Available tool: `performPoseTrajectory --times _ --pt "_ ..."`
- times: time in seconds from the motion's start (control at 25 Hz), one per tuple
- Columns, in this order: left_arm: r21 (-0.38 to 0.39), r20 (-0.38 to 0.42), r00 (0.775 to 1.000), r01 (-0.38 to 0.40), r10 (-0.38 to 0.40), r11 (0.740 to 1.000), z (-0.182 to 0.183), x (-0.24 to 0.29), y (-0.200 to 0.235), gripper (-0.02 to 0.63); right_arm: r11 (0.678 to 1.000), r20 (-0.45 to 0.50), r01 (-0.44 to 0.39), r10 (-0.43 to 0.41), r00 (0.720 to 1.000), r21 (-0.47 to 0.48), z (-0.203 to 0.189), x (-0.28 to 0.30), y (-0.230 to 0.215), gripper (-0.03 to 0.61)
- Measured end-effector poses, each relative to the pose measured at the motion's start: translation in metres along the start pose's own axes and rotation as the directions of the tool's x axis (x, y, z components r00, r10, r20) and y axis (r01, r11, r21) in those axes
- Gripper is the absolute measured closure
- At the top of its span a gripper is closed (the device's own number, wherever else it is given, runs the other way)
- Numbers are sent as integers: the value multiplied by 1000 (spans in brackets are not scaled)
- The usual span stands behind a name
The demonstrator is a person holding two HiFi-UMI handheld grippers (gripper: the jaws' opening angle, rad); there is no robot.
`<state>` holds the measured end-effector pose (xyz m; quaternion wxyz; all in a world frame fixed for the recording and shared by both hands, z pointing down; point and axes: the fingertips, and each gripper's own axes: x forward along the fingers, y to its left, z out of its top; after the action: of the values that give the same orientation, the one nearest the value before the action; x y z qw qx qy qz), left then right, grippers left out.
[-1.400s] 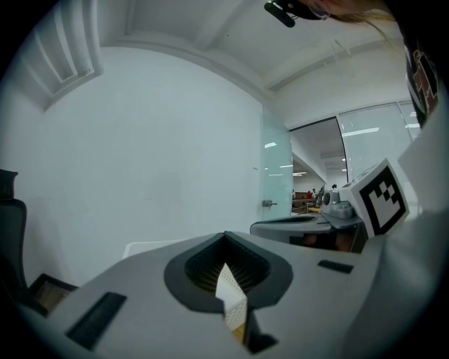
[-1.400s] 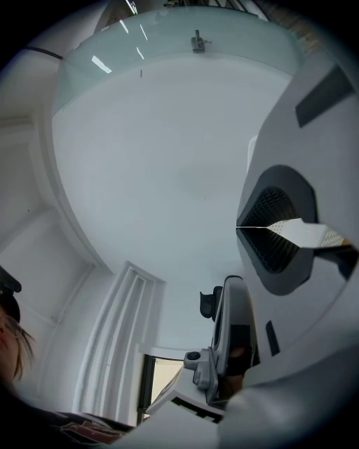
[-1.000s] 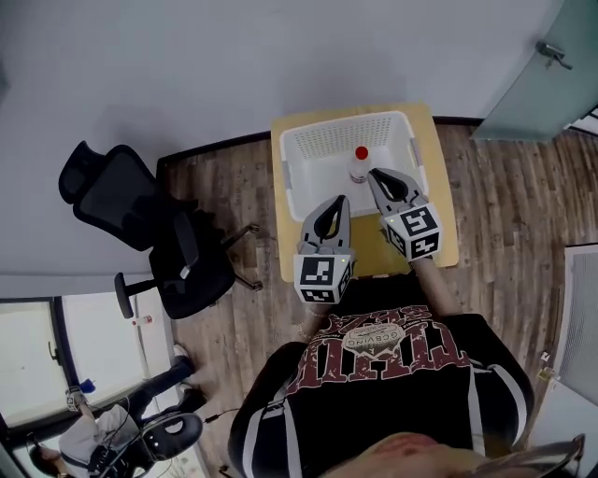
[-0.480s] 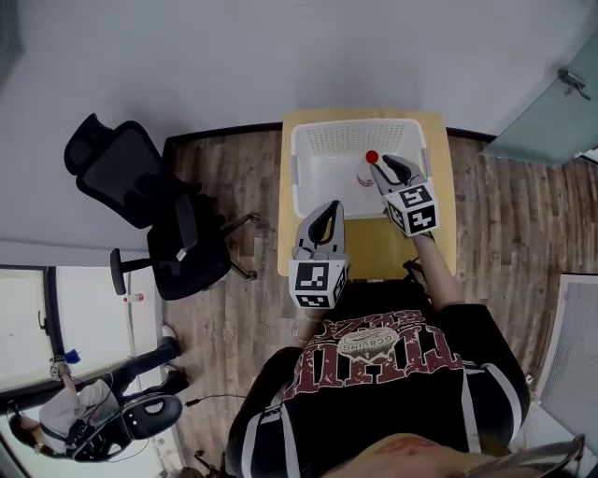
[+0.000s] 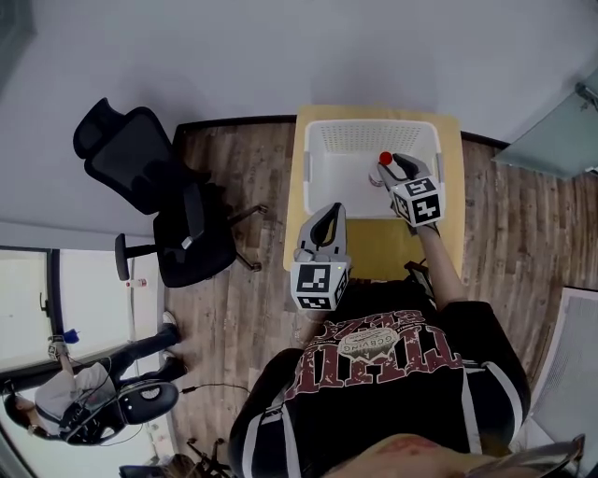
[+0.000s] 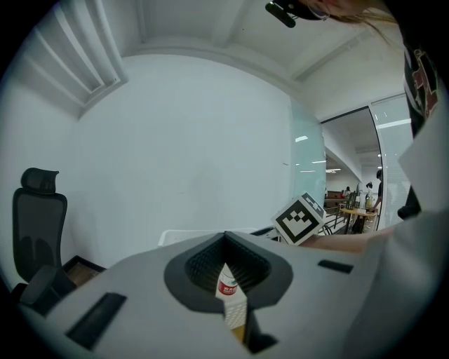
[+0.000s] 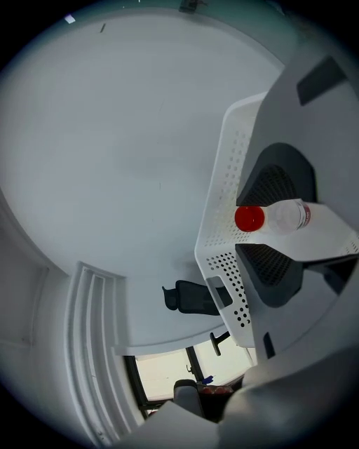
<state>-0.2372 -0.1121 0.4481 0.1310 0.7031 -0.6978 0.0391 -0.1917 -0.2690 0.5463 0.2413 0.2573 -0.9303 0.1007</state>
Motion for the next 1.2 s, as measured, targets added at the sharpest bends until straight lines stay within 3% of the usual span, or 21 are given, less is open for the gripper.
performPoseTrajectory --times 0.48,0.92,1.2 --pt "-18 1 998 -60 60 998 -6 -14 17 588 998 -84 -41 44 995 42 -13 24 -10 387" --pt "-35 -3 994 -113 113 993 -13 -24 27 586 993 -181 -85 70 981 -78 -25 40 -4 374" --pt "-47 7 989 -149 150 988 -11 -33 38 586 989 -204 -72 44 978 -132 -26 47 -3 376"
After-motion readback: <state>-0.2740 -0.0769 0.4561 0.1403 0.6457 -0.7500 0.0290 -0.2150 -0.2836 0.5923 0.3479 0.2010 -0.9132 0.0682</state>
